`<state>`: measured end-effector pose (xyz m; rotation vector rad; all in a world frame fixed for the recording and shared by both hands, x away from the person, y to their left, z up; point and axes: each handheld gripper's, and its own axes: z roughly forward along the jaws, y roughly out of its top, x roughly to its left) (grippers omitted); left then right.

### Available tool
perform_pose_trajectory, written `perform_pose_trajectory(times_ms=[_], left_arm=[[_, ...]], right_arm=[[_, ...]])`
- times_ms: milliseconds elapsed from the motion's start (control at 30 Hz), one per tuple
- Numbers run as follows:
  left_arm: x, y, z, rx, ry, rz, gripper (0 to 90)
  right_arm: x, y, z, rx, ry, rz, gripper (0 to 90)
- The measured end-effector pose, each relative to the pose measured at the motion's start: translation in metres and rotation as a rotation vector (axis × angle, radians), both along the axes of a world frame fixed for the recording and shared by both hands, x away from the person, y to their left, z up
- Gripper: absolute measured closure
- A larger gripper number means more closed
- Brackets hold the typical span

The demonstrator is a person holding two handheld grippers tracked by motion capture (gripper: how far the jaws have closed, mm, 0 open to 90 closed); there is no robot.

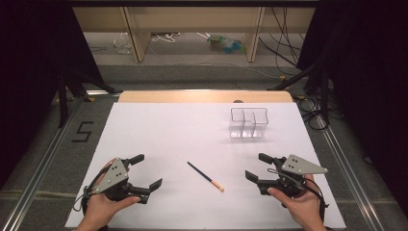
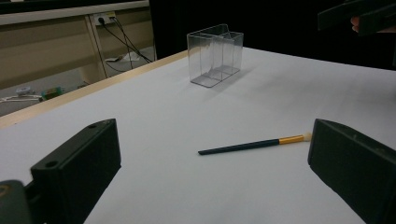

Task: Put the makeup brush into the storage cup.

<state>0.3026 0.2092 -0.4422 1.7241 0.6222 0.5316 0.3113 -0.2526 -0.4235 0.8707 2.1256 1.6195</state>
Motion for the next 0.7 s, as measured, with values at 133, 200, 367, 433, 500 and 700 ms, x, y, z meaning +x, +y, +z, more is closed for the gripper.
perform_pose_trajectory(times_ms=[133,200,367,433,500,700], left_arm=[[0.000,0.000,0.000,0.005,0.000,-0.003,2.4],[0.000,0.000,0.000,0.008,-0.002,-0.007,2.5],[0.000,-0.002,0.000,0.014,0.000,-0.015,2.8],[0.000,-0.003,-0.001,0.015,0.002,-0.021,2.9],[0.000,-0.003,-0.001,0.018,0.004,-0.023,2.9],[-0.001,-0.005,-0.001,0.030,0.018,-0.024,3.3]], right_arm=[[0.001,0.001,-0.001,0.012,-0.007,-0.005,22.6],[0.002,0.002,0.000,-0.005,-0.009,-0.005,22.9],[0.005,0.007,0.003,-0.033,-0.003,-0.006,24.5],[0.007,0.010,0.003,-0.026,-0.010,-0.003,24.8],[0.008,0.011,0.004,-0.033,0.005,0.003,25.1],[0.020,0.028,0.007,-0.075,0.022,0.019,27.2]])
